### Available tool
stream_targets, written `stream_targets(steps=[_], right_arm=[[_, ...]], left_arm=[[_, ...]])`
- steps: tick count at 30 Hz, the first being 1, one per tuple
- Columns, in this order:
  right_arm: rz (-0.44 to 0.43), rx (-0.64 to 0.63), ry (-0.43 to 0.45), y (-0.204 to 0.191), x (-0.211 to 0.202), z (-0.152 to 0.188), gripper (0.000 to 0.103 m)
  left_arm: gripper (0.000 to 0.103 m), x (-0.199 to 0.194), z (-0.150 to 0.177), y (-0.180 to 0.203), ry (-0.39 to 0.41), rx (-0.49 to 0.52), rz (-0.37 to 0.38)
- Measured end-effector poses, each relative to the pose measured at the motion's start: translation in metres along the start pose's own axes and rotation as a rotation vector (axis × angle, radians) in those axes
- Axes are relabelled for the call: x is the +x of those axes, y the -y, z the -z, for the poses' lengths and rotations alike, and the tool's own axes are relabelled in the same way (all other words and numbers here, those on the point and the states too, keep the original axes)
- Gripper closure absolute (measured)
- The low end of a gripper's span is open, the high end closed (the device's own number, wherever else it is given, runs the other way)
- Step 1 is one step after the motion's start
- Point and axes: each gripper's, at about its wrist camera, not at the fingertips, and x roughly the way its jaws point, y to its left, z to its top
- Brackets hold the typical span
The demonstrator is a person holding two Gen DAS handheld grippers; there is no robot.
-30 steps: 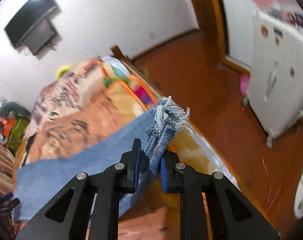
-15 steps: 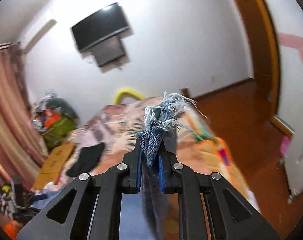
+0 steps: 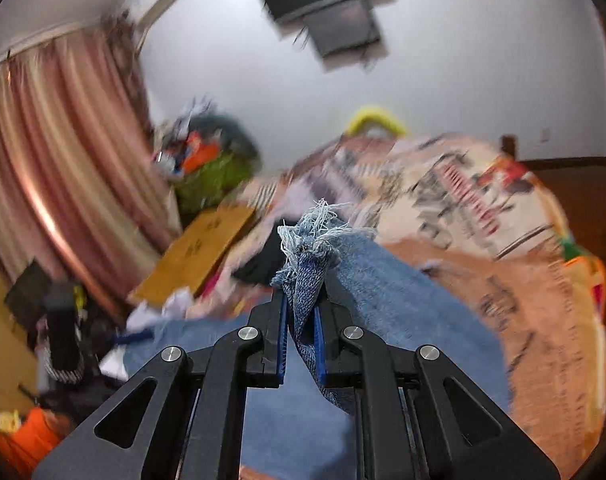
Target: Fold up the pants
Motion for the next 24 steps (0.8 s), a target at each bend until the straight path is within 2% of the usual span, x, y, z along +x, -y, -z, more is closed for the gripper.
stream_targets(steps=[6, 10, 13, 15, 17, 20, 24], right_arm=[[-0.018, -0.031, -0.221, -0.009, 0.058, 0.052, 0.093], [-0.004, -0.040, -0.301, -0.012, 0.072, 0.070, 0.089], [-0.005, -0.036, -0.302, -0.013, 0.070, 0.071, 0.084], [-0.036, -0.021, -0.319, -0.014, 0.065, 0.065, 0.071], [-0.049, -0.025, -0.314, -0.019, 0.058, 0.059, 0.050], [-0.056, -0.052, -0.250, -0.019, 0.036, 0.046, 0.045], [0.009, -0.067, -0.128, 0.002, 0.000, 0.026, 0.036]], left_arm=[[0.002, 0.000, 0.004, -0.010, -0.010, -0.010, -0.014], [0.002, 0.003, 0.005, -0.012, -0.021, -0.020, -0.019], [0.002, 0.005, 0.005, -0.011, -0.023, -0.019, -0.021], [0.002, 0.005, 0.003, -0.009, -0.020, -0.013, -0.024], [0.002, 0.005, -0.001, -0.004, -0.013, -0.006, -0.021], [0.002, 0.002, -0.011, 0.006, 0.004, 0.011, -0.011], [0.002, 0.006, -0.030, 0.029, 0.024, 0.036, 0.023]])
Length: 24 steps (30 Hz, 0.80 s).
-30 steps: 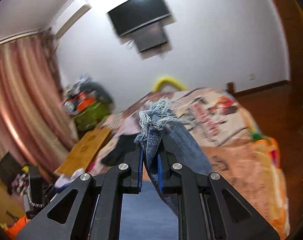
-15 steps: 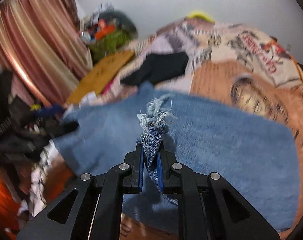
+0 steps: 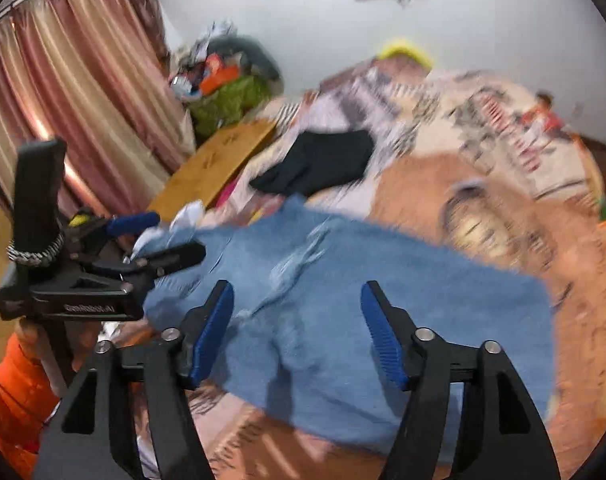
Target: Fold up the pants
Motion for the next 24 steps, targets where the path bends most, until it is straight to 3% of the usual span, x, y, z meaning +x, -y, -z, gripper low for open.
stream_targets(steps=[4, 9, 13, 18, 24], right_arm=[[0.133, -0.022, 0.056, 0.030, -0.020, -0.005, 0.036], [0.233, 0.031, 0.011, 0.074, -0.018, 0.007, 0.036], [0.241, 0.083, -0.055, 0.095, -0.004, 0.026, 0.036], [0.246, 0.082, -0.170, 0.098, 0.016, 0.066, 0.036], [0.251, 0.112, -0.132, 0.097, 0.003, 0.082, 0.036]], left_arm=[[0.002, 0.013, -0.017, 0.031, -0.006, 0.039, 0.057], [0.003, 0.038, -0.028, 0.074, -0.032, 0.105, 0.131], [0.024, 0.065, -0.021, 0.100, -0.093, 0.158, 0.152], [0.027, 0.093, 0.005, 0.110, -0.188, 0.202, 0.131], [0.026, 0.092, 0.025, 0.109, -0.186, 0.253, 0.100]])
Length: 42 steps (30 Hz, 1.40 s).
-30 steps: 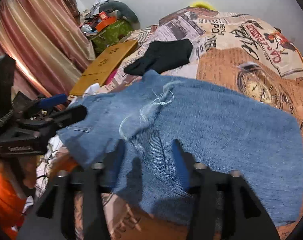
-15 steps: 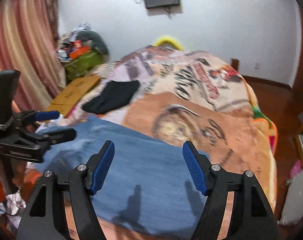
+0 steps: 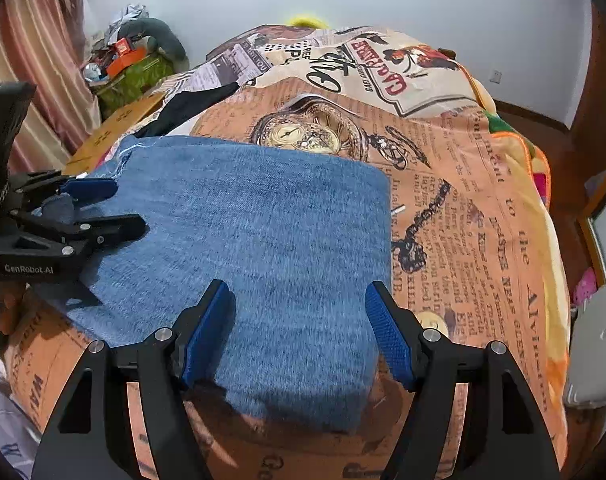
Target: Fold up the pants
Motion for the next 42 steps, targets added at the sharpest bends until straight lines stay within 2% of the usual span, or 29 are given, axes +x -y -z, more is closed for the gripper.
stream_targets(steps=[10, 14, 18, 22, 26, 30, 35, 42], right_arm=[[0.034, 0.014, -0.029, -0.006, -0.015, -0.009, 0.036], [0.038, 0.011, 0.023, -0.015, -0.034, -0.020, 0.036], [0.024, 0.002, 0.096, -0.031, -0.053, -0.038, 0.036], [0.004, -0.023, 0.162, -0.052, -0.067, -0.055, 0.033], [-0.014, -0.058, 0.208, -0.076, -0.075, -0.067, 0.032], [-0.028, -0.086, 0.225, -0.097, -0.072, -0.073, 0.026], [-0.040, -0.115, 0.193, -0.120, -0.050, -0.076, 0.026], [-0.047, -0.177, 0.099, -0.150, -0.010, -0.067, 0.026]], left_arm=[[0.024, -0.020, 0.009, -0.021, 0.010, -0.050, -0.033], [0.024, -0.043, 0.011, -0.045, 0.031, -0.105, -0.048], [0.023, -0.077, 0.018, -0.076, 0.097, -0.171, -0.081], [0.010, -0.112, 0.033, -0.109, 0.170, -0.229, -0.142], [0.005, -0.134, 0.055, -0.137, 0.198, -0.267, -0.202], [0.004, -0.142, 0.082, -0.160, 0.178, -0.301, -0.241], [0.004, -0.140, 0.127, -0.187, 0.111, -0.356, -0.271], [0.004, -0.135, 0.195, -0.238, 0.027, -0.544, -0.263]])
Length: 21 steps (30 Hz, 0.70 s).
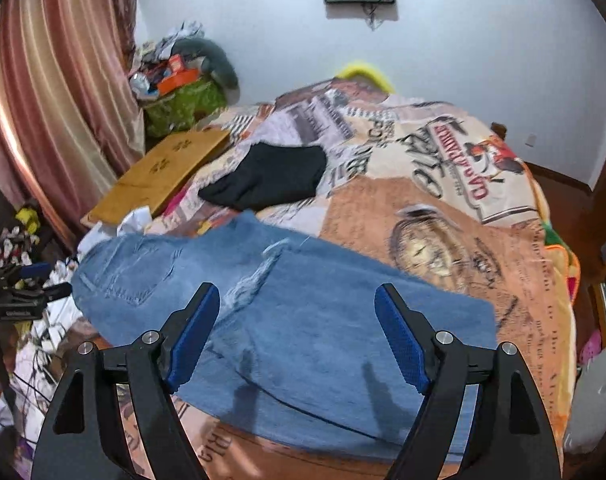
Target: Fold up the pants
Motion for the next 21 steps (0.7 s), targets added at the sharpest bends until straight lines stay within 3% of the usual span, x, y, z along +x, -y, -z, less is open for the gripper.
stream_targets(steps=[5, 13, 21], right_arm=[[0.032, -0.056, -0.066, -0.013, 0.026, 0.009, 0.026], [0.023, -0.038, -0.154, -0.009, 0.051, 0.023, 0.026], [0.007, -0.032, -0.171, -0.009, 0.057, 0.023, 0.026]], left_arm=[[0.004, 0.019, 0.020, -0.036, -0.089, -0.148, 0.097], [0.004, 0.065, 0.035, -0.049, -0.230, -0.318, 0.277], [0.001, 0.094, 0.028, -0.058, -0.256, -0.451, 0.379]])
